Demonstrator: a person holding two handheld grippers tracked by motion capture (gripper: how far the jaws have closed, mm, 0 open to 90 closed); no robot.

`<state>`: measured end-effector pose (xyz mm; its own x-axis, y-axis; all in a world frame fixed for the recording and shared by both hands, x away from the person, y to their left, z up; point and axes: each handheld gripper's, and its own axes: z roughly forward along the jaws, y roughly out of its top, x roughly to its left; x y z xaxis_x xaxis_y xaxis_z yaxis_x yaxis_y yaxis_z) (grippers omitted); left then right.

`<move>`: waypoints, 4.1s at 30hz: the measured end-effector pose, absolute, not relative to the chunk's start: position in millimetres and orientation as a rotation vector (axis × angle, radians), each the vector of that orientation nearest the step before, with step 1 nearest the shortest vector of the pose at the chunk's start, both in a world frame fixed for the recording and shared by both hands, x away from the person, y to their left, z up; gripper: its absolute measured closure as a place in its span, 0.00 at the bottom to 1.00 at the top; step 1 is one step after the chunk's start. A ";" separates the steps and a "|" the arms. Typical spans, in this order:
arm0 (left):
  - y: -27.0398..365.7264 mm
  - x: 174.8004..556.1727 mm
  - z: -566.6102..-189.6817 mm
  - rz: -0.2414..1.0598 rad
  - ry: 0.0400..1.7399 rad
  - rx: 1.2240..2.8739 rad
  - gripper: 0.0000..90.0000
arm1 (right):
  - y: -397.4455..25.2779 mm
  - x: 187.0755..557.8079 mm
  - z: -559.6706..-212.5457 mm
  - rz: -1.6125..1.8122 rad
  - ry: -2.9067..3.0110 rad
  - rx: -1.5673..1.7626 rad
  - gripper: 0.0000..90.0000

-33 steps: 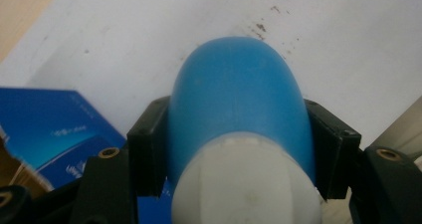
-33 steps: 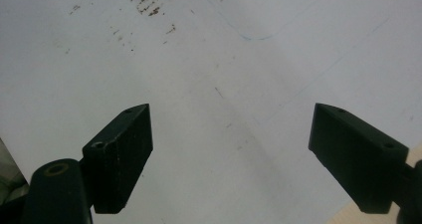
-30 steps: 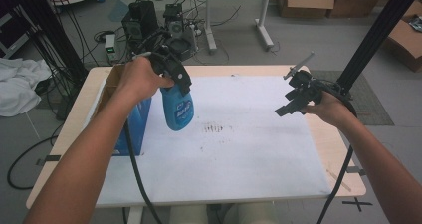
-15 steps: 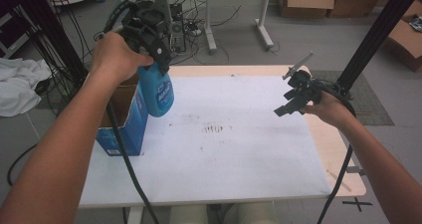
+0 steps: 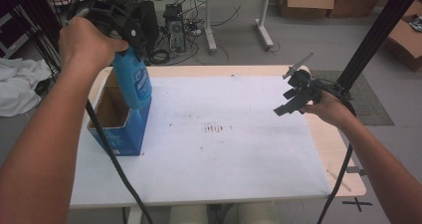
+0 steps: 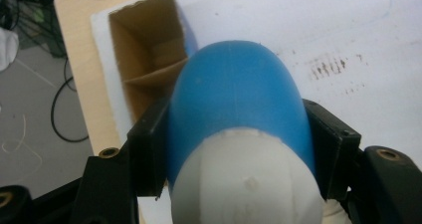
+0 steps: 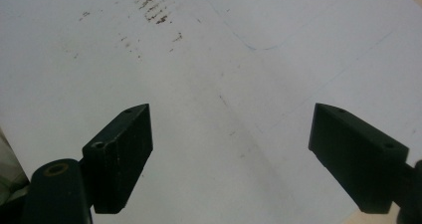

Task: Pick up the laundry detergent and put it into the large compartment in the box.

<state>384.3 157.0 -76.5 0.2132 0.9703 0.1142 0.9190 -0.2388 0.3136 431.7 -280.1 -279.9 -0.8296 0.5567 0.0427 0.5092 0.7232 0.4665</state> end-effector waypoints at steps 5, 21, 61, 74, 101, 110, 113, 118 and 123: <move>174.7 381.7 -70.5 0.440 1.880 2.237 0.42 | -281.5 431.1 -279.4 0.723 2.822 0.877 0.19; 211.5 380.8 -78.8 0.495 2.012 2.123 0.42 | -281.7 431.8 -279.5 0.731 2.817 0.879 0.19; 236.2 402.8 -201.5 0.440 1.990 2.189 0.42 | -286.2 435.4 -286.4 0.699 2.819 0.925 0.19; 231.5 406.9 -234.8 0.452 1.959 2.231 0.42 | -286.9 435.7 -289.2 0.692 2.822 0.927 0.19; 236.0 408.8 -278.8 0.414 1.965 2.269 0.42 | -290.5 436.5 -296.9 0.680 2.831 0.957 0.19; 236.8 408.5 -279.1 0.405 1.964 2.272 0.42 | -289.4 436.0 -297.7 0.678 2.831 0.951 0.19; 236.7 408.4 -279.3 0.408 1.965 2.268 0.42 | -289.4 435.8 -297.8 0.679 2.832 0.951 0.19; 237.5 407.9 -279.5 0.405 1.971 2.256 0.42 | -290.4 435.8 -298.2 0.677 2.831 0.951 0.19; 239.0 407.3 -279.5 0.401 1.976 2.247 0.42 | -290.0 435.3 -298.2 0.680 2.831 0.946 0.19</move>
<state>407.3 239.0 -279.5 0.1112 0.9869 0.1167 0.9544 -0.1388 0.2643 435.3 -290.0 -298.2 -0.8060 0.5885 0.0633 0.5530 0.7106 0.4349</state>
